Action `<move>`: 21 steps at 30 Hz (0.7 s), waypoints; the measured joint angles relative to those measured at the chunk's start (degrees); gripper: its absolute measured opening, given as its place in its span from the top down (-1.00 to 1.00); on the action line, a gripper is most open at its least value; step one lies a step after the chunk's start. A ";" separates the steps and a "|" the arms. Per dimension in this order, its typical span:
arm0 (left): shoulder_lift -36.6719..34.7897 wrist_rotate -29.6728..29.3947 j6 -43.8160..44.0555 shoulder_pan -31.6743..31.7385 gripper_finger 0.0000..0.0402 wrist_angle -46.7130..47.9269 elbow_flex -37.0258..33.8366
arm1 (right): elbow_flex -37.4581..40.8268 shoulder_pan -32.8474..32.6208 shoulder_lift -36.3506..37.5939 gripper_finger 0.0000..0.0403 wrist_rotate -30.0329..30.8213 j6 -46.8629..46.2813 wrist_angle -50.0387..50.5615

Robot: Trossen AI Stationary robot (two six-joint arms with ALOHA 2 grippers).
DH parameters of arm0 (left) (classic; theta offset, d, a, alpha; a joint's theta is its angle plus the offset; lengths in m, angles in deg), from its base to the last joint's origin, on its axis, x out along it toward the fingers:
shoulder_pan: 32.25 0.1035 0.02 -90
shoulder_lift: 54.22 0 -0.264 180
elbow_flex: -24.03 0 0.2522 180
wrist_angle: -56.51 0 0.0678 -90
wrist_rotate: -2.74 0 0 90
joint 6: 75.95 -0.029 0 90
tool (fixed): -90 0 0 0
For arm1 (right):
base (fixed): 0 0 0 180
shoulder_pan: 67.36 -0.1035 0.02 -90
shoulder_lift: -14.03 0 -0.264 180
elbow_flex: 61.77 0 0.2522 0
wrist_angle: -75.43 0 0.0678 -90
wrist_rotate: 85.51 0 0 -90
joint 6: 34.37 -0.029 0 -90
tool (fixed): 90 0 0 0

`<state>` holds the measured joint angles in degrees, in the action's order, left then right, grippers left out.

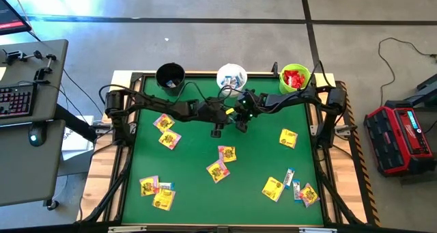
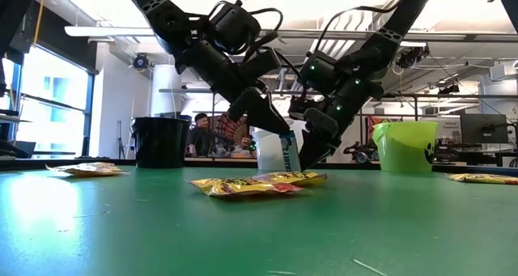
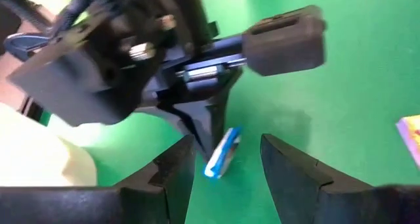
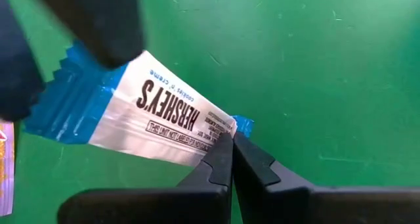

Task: Sort candy by brand, put in halloween buckets
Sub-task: Put the white candy into the white bucket

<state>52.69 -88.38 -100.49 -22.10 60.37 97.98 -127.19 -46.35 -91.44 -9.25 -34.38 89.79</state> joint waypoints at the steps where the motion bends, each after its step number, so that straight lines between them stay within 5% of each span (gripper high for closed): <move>1: 0.00 -0.01 0.01 0.08 0.18 -0.04 0.00 | -0.02 0.00 0.00 1.00 0.00 0.00 0.00; 14: 1.33 2.61 -0.15 0.33 0.18 -0.49 0.07 | 0.00 -0.02 0.00 1.00 -0.85 0.00 -0.41; 21: 1.33 2.50 -0.60 0.40 0.43 -0.35 0.07 | 0.00 -0.02 0.00 1.00 -0.85 0.00 -0.76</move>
<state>54.03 -85.89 -101.09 -21.71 60.02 98.04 -127.19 -46.37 -91.44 -10.10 -34.38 89.03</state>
